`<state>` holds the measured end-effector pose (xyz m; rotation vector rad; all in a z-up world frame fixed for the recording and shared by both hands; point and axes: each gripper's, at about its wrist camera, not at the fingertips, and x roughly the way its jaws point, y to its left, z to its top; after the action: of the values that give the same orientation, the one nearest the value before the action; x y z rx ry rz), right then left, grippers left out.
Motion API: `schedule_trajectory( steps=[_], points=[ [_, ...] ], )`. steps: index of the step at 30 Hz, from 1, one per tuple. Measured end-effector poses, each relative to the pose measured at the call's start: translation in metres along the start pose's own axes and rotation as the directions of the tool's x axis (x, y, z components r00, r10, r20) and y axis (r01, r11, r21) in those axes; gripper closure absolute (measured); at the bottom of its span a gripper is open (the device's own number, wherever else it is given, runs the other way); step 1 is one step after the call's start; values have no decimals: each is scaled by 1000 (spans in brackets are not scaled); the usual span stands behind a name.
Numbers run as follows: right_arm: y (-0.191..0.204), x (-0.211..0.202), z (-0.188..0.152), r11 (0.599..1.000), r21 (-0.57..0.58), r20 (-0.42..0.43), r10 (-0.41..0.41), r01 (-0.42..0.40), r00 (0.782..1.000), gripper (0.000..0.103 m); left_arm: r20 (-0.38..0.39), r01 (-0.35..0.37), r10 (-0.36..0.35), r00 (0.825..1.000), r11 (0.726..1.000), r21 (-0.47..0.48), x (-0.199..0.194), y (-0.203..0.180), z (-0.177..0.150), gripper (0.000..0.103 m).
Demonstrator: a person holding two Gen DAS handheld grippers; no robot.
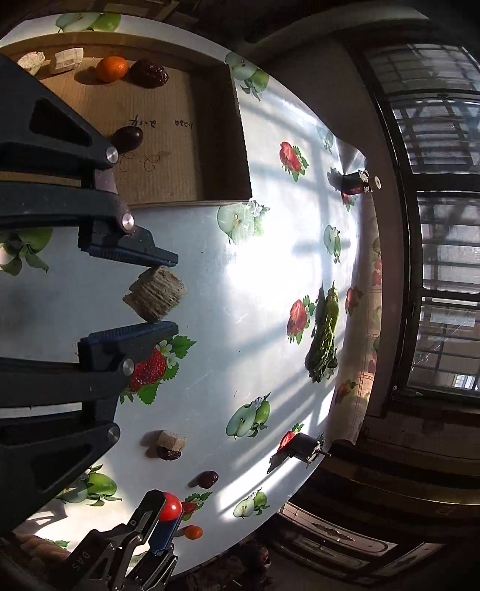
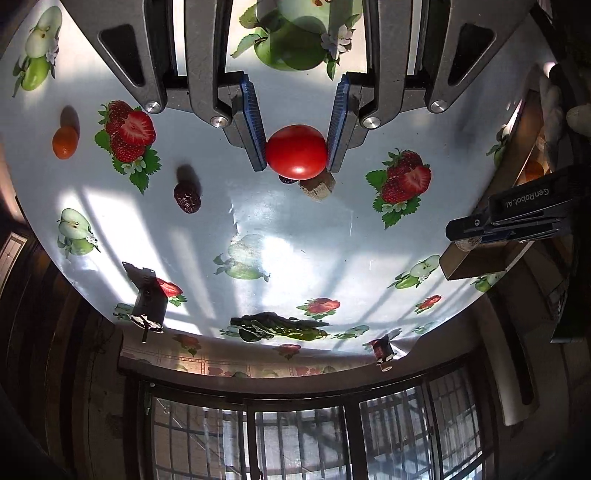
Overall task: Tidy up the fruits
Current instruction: 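Grasp a beige cake with the left tool while the right tool grasps the red tomato, then carry the cake and tomato over the cardboard box and open both tools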
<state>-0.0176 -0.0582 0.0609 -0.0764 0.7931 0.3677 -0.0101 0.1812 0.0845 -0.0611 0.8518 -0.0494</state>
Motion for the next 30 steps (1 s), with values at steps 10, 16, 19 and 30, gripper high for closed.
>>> schedule_trajectory(
  steps=[10,16,19,30],
  points=[
    [118,22,50,974,-56,-35,220,-222,975,67,-69,-229,220,973,955,-186,-6,144,8,74],
    [198,78,71,947,-90,-131,296,-308,946,67,-125,-241,214,969,930,-278,25,196,18,74],
    [225,109,81,944,-98,-177,295,-315,939,67,-157,-240,200,967,922,-303,41,210,23,74],
    [260,180,88,951,-127,-281,239,-283,929,67,-187,-249,193,963,905,-346,64,234,9,74]
  ],
)
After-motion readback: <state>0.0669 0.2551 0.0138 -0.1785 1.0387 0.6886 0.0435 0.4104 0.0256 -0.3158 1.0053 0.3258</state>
